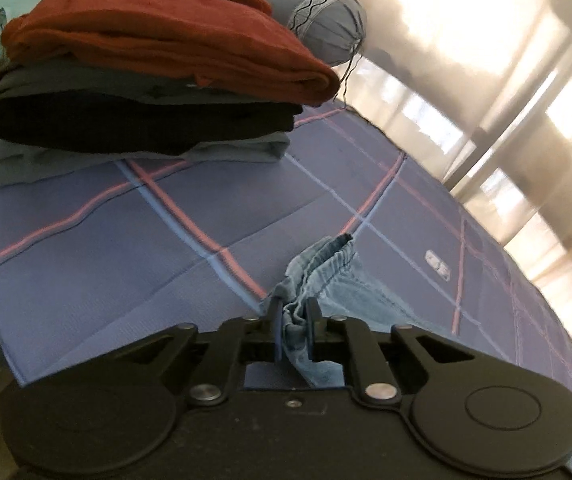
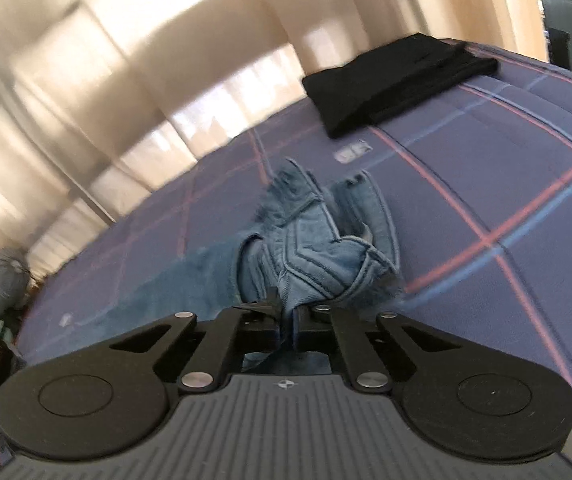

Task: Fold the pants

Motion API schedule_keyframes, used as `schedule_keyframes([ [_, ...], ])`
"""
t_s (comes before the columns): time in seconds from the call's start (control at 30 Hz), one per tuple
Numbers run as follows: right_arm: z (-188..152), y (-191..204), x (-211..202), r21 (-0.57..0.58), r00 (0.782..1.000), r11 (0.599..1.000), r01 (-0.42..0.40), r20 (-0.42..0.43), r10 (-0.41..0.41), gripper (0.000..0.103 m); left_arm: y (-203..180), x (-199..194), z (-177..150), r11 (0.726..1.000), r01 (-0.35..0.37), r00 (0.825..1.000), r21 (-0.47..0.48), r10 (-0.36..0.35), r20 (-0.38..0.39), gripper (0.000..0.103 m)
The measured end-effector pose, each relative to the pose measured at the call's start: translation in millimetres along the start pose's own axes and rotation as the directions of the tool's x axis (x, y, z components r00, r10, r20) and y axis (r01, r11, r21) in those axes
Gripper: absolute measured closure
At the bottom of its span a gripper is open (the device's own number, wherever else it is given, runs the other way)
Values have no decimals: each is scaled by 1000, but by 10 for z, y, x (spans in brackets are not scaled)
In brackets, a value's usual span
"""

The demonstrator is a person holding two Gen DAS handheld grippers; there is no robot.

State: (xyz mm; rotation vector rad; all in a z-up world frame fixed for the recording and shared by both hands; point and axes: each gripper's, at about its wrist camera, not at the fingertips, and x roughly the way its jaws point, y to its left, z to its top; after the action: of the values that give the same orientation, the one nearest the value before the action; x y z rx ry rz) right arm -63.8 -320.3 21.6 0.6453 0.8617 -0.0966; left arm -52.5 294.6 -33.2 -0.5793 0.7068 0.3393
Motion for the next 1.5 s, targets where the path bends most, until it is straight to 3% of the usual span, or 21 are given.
schedule_keyframes([
  [0.13,-177,-215,220,49,996,997,56,-77,-52,99,42,88,-87,1000,-25,999,1,25,-26,0],
  [0.23,-164,-204,231,50,996,998,49,-79,-45,96,-29,56,-70,998,-33,999,56,34,-19,0],
  [0.37,-44,-154,54,20,995,997,69,-76,-67,61,-166,-198,22,996,-35,998,84,30,62,0],
  [0.43,0,-175,-77,34,997,997,69,-46,-68,60,-320,-338,57,992,-13,996,127,2,87,0],
  [0.53,88,-163,-227,24,993,993,112,44,-113,56,-644,-428,60,971,90,992,222,-107,65,0],
  [0.67,265,-111,-223,-37,984,989,144,116,-138,46,-1231,-342,-93,890,280,958,359,-281,-50,0],
  [0.73,384,-87,-112,-69,988,993,100,125,-90,39,-1549,-225,-218,836,365,930,409,-348,-118,0],
  [0.8,489,-24,84,-122,992,990,63,115,-49,25,-1872,-75,-370,782,445,895,437,-402,-192,0],
  [0.93,639,63,549,-205,993,977,53,111,-31,23,-2480,269,-739,682,535,845,498,-444,-299,0],
  [1.0,670,71,758,-217,992,974,70,120,-44,23,-2704,415,-879,643,561,828,522,-449,-337,0],
  [1.07,680,75,946,-209,993,974,83,105,-62,23,-2899,536,-1030,612,564,825,555,-442,-351,0],
  [1.1,674,60,1014,-197,994,977,79,91,-62,31,-2984,579,-1109,602,558,829,571,-431,-355,0],
  [1.13,660,49,1053,-189,995,979,75,86,-60,57,-3043,610,-1170,596,558,829,577,-427,-361,0],
  [1.17,655,53,1055,-189,996,980,56,74,-42,94,-3075,651,-1207,592,566,824,574,-429,-370,0],
  [1.27,642,79,910,-184,985,978,96,162,-66,97,-3089,696,-1286,587,586,810,558,-442,-385,0],
  [1.3,643,35,938,-171,985,978,116,146,-91,99,-3101,731,-1331,589,582,813,561,-439,-382,0],
  [1.33,628,-16,1001,-164,987,978,129,115,-111,103,-3123,782,-1355,589,570,821,573,-427,-379,0],
  [1.4,545,-56,1141,-215,948,926,310,146,-283,103,-3142,873,-1447,586,525,851,617,-384,-359,0],
  [1.43,519,-137,1179,-212,935,913,348,151,-321,103,-3130,913,-1479,589,507,861,629,-370,-348,0],
  [1.5,542,-339,1087,-82,957,959,271,127,-260,103,-3096,933,-1511,584,504,863,637,-381,-333,0],
])
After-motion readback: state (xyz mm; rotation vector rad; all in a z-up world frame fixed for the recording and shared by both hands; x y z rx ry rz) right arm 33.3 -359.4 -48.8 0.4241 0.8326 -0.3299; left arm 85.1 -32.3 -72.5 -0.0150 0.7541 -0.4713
